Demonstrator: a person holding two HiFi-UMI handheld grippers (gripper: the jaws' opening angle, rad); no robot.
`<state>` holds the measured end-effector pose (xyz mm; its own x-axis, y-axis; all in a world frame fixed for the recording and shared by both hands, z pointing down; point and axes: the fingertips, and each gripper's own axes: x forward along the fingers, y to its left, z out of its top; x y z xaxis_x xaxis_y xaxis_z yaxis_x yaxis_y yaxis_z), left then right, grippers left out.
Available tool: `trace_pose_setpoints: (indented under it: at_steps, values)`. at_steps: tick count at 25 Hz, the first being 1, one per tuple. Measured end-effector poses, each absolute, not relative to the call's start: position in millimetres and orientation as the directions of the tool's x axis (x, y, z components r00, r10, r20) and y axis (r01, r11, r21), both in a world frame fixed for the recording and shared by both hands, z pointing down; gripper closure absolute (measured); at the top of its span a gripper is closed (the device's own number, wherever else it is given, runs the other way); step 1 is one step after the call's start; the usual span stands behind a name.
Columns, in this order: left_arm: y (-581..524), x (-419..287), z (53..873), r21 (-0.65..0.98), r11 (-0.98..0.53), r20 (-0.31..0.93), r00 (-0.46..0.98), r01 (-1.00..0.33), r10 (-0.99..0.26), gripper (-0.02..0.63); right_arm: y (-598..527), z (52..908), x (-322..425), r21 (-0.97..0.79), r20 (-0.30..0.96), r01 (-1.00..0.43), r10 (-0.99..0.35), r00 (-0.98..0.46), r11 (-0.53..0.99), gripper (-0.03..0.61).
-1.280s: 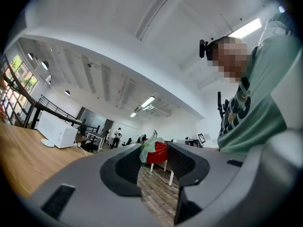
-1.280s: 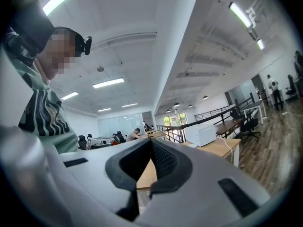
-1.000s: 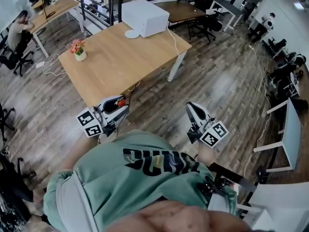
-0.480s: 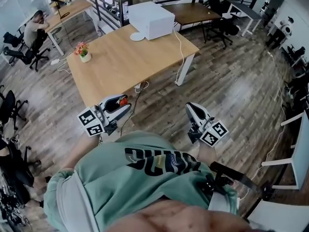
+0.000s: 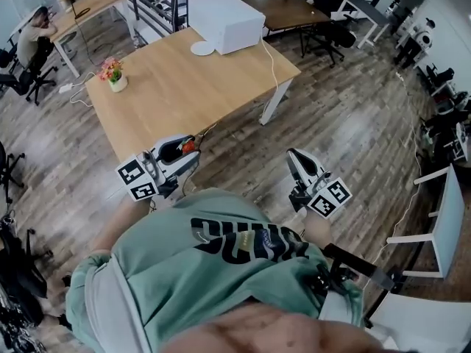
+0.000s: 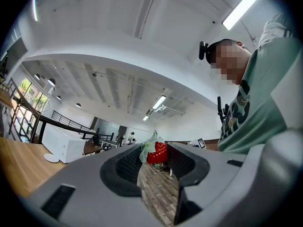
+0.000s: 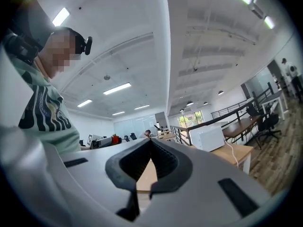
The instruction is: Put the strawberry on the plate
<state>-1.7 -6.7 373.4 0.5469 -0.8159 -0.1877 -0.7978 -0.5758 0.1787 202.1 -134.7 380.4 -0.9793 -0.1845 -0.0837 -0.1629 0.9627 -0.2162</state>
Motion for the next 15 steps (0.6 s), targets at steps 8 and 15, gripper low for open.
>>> trace_pose_setpoints:
  at_steps: [8,15]
  values:
    - [-32.0,-131.5,365.7,0.163,-0.614,-0.252,0.569,-0.772,-0.783,0.445,-149.0,344.2,72.1,-0.142,-0.064,-0.194,-0.205,-0.977,0.971,0.571]
    - [-27.9,-224.5,381.5,0.162,-0.569,-0.241,0.527,-0.806,-0.815,0.445,-159.6,342.0,-35.3,-0.121,-0.009,-0.148,-0.15,-0.989,0.982,0.571]
